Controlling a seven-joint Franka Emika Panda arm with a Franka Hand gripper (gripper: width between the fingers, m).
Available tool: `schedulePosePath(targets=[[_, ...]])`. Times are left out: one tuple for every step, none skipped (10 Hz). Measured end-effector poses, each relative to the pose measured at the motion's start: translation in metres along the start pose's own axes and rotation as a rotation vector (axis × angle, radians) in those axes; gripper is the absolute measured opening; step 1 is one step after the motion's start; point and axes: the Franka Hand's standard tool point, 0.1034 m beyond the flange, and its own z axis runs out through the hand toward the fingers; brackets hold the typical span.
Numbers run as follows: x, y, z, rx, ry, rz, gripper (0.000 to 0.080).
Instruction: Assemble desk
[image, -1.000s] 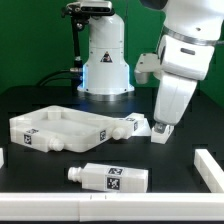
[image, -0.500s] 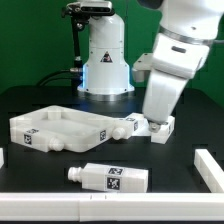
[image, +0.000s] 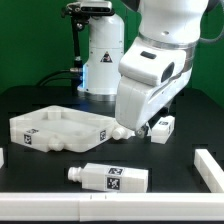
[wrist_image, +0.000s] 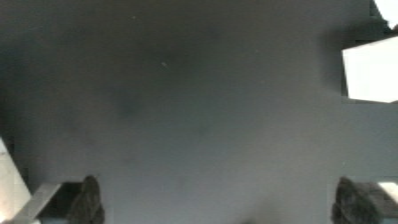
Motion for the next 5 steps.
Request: schedulePosePath(targets=[[0.001, 0.005, -0.001, -0.014, 0.016, -0.023, 0.0649], [0.003, 0.021, -0.006, -0.055, 0.056, -0.039, 0.0649], [0.008, 0.032, -0.012, -0.078, 0.077, -0.061, 0.0649], [0.012, 0.039, -0.016, -0.079, 0.078, -0.087, 0.0649], [0.012, 0.038, -0.015, -0.078, 0.078, -0.086, 0.0649]])
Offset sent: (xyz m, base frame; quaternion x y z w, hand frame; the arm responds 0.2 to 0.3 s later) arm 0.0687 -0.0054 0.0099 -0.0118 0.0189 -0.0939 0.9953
